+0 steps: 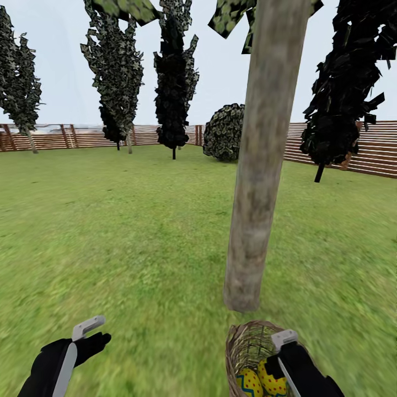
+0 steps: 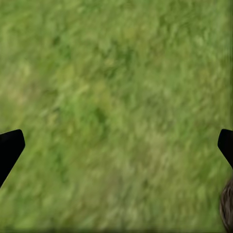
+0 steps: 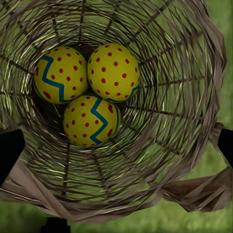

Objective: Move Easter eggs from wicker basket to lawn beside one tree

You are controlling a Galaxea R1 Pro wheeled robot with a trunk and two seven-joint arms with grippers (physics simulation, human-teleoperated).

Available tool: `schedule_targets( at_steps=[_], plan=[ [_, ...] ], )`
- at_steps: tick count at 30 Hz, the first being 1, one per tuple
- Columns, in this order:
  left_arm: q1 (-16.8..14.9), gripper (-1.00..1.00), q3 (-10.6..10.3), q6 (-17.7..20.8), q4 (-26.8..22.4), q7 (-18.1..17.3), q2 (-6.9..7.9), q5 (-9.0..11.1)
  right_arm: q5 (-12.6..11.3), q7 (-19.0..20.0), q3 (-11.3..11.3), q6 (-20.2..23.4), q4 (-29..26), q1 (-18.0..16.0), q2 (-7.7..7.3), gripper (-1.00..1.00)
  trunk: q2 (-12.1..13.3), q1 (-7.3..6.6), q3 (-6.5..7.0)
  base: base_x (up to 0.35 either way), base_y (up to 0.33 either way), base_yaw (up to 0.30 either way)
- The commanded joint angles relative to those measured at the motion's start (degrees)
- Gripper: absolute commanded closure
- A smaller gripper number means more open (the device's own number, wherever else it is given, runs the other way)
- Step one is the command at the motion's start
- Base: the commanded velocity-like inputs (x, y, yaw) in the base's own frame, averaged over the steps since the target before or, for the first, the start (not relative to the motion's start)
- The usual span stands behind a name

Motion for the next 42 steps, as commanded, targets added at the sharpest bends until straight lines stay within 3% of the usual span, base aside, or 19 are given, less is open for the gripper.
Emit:
schedule_targets(
  at_steps=[1, 22, 42],
  plan=[
    [0.0, -1.00, 0.0, 0.3, -0.1, 0.3, 0.00, 0.6, 0.1, -0.1, 0.2, 0.3, -0.1, 0.0, -0.08, -1.00, 0.0, -0.01, -0.06, 0.000, -0.021, 0.000],
    [0.0, -1.00, 0.0, 0.2, -0.1, 0.3, -0.99, 0.5, 0.2, -0.4, 0.1, 0.5, -0.1, 0.0, 0.19, -1.00, 0.0, -0.01, -0.06, 0.000, -0.002, 0.000],
    [0.0, -1.00, 0.0, 0.2, -0.1, 0.3, -1.14, 0.5, 0.2, -0.4, 0.0, 0.5, -0.1, 0.0, 0.19, -1.00, -8.1, 4.39, -3.65, 0.000, 0.000, 0.000]
  ],
)
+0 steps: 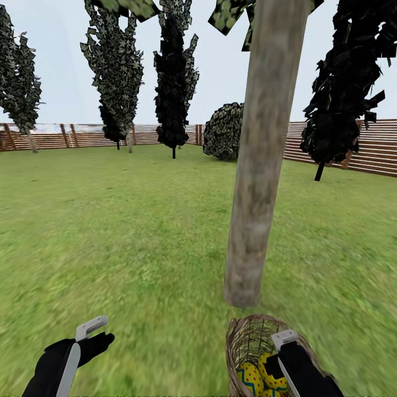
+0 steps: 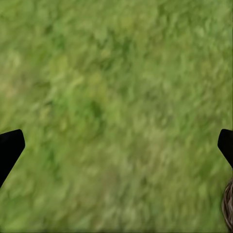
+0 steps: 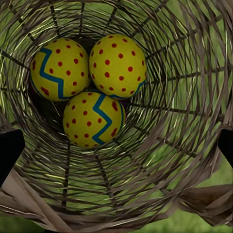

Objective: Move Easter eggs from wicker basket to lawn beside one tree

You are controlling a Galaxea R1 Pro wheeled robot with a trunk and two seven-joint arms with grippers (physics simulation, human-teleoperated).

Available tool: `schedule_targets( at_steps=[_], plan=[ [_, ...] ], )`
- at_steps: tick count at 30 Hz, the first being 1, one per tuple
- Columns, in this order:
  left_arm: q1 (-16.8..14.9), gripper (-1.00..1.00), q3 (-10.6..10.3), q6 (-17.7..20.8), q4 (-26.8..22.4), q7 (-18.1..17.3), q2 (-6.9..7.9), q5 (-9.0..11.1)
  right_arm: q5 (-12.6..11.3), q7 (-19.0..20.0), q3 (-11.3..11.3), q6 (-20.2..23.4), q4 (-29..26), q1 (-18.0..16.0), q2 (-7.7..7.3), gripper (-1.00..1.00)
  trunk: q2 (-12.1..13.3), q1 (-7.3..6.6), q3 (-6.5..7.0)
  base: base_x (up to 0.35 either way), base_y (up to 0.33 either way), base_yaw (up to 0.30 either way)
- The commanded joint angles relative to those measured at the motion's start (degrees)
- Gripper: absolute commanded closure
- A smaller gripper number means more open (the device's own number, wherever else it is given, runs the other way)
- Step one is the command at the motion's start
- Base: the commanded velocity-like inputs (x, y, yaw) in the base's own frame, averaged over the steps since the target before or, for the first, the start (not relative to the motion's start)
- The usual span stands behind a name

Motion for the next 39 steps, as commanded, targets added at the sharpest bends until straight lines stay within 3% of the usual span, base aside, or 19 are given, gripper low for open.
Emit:
schedule_targets(
  at_steps=[1, 33, 39],
  plan=[
    [0.0, -1.00, 0.1, 0.3, -0.1, 0.3, -0.06, 0.6, 0.1, -0.1, 0.2, 0.3, -0.1, 0.0, -0.06, -1.00, -0.4, 0.22, -0.24, 0.000, 0.000, 0.000],
    [0.0, -1.00, 0.1, 0.1, 0.0, 0.3, -1.03, 0.5, 0.1, -0.2, 0.3, 0.3, 0.0, 0.0, -0.06, -1.00, -13.3, 7.25, -5.99, 0.000, 0.000, 0.000],
    [0.0, -1.00, 0.1, 0.2, 0.0, 0.3, -1.19, 0.5, 0.1, -0.2, 0.3, 0.3, 0.0, 0.0, -0.06, -1.00, -13.3, 7.25, -5.99, 0.031, 0.000, 0.000]
  ],
)
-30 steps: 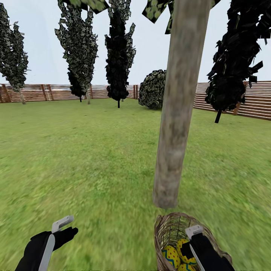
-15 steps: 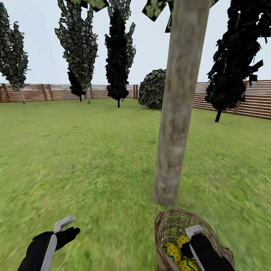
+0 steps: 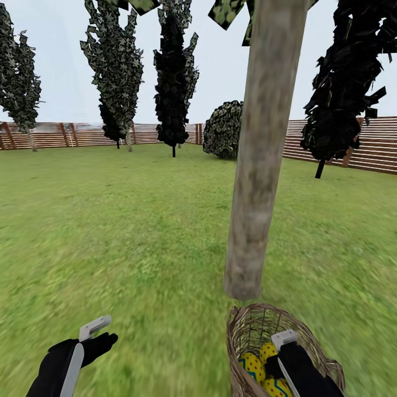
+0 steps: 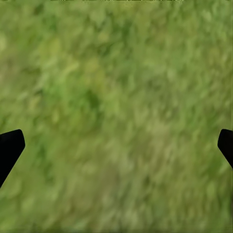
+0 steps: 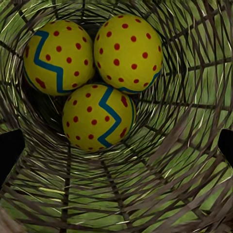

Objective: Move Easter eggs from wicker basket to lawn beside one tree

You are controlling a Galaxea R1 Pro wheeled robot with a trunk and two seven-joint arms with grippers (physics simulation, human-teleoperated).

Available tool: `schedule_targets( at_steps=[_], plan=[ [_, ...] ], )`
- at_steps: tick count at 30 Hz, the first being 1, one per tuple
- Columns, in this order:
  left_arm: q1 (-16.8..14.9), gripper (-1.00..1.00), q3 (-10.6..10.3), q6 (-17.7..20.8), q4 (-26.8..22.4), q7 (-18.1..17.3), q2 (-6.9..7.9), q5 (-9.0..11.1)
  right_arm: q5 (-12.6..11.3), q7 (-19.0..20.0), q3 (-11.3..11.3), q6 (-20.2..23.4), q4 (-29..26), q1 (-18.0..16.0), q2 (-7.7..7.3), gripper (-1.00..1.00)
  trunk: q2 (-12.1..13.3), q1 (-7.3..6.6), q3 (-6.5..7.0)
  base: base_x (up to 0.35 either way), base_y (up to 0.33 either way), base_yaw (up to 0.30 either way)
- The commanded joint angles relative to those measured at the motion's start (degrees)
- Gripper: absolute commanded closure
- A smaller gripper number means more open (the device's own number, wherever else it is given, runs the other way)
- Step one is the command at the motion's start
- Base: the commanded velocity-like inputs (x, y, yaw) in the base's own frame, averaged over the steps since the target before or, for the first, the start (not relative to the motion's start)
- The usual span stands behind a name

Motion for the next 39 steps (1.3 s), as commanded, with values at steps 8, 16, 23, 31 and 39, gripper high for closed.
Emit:
schedule_targets(
  at_steps=[8, 16, 23, 31, 39],
  plan=[
    [0.0, -1.00, 0.0, 0.2, -0.1, 0.3, -0.17, 0.6, 0.1, -0.1, 0.3, 0.3, -0.1, 0.0, -0.06, -1.00, 0.0, 0.01, -0.06, 0.298, 0.000, 0.000],
    [0.0, -1.00, -1.8, 0.1, -0.1, 0.4, -0.25, 0.6, 0.1, -0.1, 0.3, 0.3, -0.1, 0.0, -0.05, -1.00, -0.4, 0.22, -0.24, 0.051, 0.000, 0.000],
    [0.0, -1.00, -1.7, 0.1, -0.1, 0.4, -0.09, 0.7, 0.2, 0.0, 0.5, 0.3, -0.1, 0.0, 0.02, -1.00, -3.2, 1.76, -1.50, 0.000, 0.000, 0.000],
    [0.0, -1.00, -1.7, 0.1, -0.1, 0.4, -0.04, 0.8, 0.1, 0.0, 0.5, 0.3, -0.1, 0.0, 0.03, -1.00, -6.4, 3.52, -2.93, 0.000, 0.000, 0.000],
    [0.0, -1.00, -1.7, 0.1, -0.1, 0.4, -0.07, 0.8, 0.1, 0.0, 0.5, 0.2, -0.1, 0.0, 0.03, -1.00, -9.7, 5.28, -4.37, 0.000, 0.000, 0.000]
  ],
)
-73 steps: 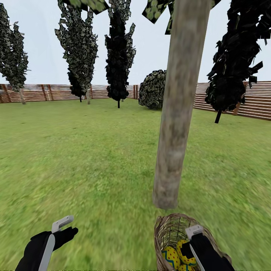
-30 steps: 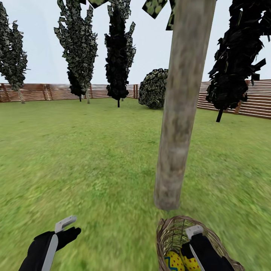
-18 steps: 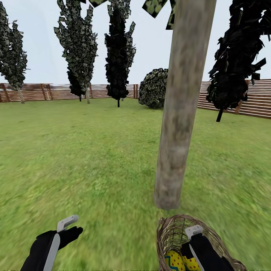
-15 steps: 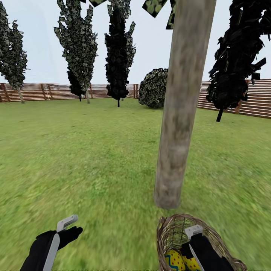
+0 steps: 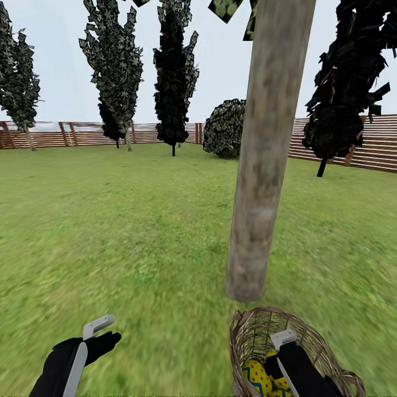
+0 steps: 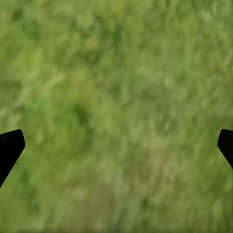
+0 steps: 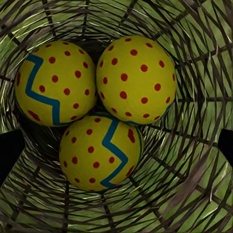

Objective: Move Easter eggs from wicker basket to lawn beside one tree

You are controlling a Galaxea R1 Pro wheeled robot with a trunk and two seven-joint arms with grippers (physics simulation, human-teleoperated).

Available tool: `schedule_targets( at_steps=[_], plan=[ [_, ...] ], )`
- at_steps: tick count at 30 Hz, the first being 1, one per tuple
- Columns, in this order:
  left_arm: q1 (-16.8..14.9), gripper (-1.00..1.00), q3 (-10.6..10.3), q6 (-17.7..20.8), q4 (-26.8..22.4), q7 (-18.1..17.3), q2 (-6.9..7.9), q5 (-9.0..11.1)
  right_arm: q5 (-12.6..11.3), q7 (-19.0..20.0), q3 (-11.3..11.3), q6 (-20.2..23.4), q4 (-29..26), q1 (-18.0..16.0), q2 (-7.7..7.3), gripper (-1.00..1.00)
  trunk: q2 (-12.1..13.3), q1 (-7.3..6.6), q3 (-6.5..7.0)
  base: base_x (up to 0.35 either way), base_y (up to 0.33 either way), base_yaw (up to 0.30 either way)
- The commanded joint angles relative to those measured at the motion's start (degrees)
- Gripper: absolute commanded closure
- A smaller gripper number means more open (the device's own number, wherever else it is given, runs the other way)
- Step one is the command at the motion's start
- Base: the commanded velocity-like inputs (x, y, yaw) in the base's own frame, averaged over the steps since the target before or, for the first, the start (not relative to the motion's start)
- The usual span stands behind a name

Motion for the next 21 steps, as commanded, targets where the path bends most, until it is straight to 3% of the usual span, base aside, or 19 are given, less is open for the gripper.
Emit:
schedule_targets(
  at_steps=[1, 15, 21],
  plan=[
    [0.0, -1.00, 0.1, 0.3, -0.1, 0.3, -0.06, 0.6, 0.1, -0.1, 0.2, 0.3, 0.0, 0.0, -0.06, -1.00, -0.4, 0.21, -0.24, 0.000, 0.000, 0.000],
    [0.0, -1.00, 0.1, 0.3, -0.1, 0.3, -0.10, 0.6, 0.1, 0.0, 0.2, 0.3, 0.0, 0.0, -0.04, -1.00, -6.1, 3.29, -2.76, 0.000, 0.000, 0.000],
    [0.0, -1.00, 0.1, 0.2, 0.0, 0.3, -0.14, 0.5, 0.1, 0.0, 0.2, 0.3, 0.0, 0.0, -0.05, -1.00, -6.1, 3.45, -4.09, 0.000, 0.000, 0.000]
  ],
)
